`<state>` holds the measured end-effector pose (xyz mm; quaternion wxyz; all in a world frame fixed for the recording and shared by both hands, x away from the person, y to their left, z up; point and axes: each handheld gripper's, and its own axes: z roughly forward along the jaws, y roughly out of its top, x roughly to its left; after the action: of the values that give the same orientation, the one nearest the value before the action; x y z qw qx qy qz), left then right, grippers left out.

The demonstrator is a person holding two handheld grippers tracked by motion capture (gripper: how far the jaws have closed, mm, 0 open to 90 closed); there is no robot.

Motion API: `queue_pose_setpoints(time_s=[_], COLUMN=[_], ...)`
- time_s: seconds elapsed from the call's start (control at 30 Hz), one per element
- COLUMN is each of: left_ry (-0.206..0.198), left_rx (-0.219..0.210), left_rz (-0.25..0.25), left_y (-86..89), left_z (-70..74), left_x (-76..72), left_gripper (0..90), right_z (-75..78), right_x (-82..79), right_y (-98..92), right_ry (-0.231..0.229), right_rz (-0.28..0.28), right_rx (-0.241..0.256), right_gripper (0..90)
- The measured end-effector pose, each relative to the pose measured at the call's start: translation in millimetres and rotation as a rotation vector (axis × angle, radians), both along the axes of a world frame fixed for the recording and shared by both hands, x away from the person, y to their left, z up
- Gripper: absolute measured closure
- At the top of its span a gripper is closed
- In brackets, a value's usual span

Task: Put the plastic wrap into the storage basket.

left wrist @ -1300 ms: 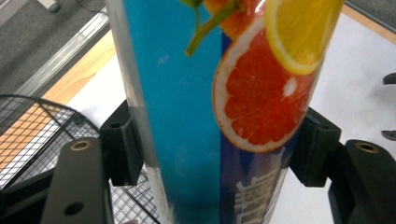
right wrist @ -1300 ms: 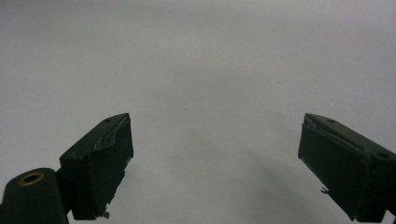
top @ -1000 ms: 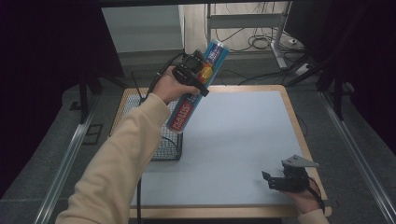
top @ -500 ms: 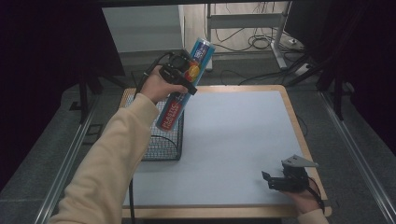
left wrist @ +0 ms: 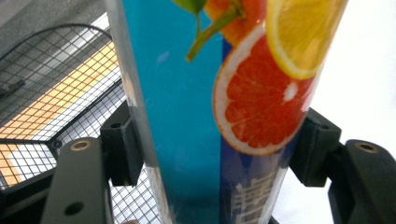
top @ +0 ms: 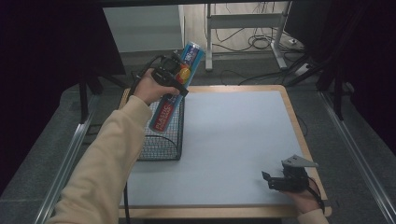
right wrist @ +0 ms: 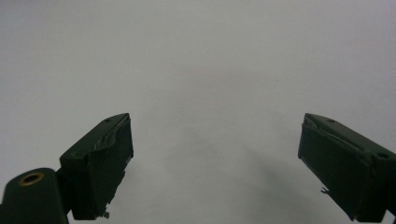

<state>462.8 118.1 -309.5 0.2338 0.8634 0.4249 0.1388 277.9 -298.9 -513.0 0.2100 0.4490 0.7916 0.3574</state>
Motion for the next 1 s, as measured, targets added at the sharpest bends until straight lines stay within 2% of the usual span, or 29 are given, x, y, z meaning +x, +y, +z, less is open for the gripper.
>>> queue_pose_setpoints(time_s=[0.23,0.33,0.67,1.0], left_ry=[0.011,0.013,0.031,0.055], left_rx=[0.028,0.028,0.07,0.09], left_rz=[0.019,0.028,0.075,0.103], left_y=[6.2,7.6,14.8,20.7], left_z=[-8.3,-11.9,-36.3,-61.4], left_x=[5.3,7.5,22.9,38.2], left_gripper=[32.0,32.0,32.1,32.0], right_z=[0.0,-0.1,-1.2,-2.3], right_x=[0.0,0.1,1.0,1.7], right_y=[0.0,-0.3,-1.3,-1.6], right_ry=[-0.001,0.0,0.002,0.006], right_rz=[0.0,0.001,0.0,-0.005], right_rx=[0.0,-0.001,-0.009,-0.009], right_gripper=[10.3,10.3,10.3,10.3])
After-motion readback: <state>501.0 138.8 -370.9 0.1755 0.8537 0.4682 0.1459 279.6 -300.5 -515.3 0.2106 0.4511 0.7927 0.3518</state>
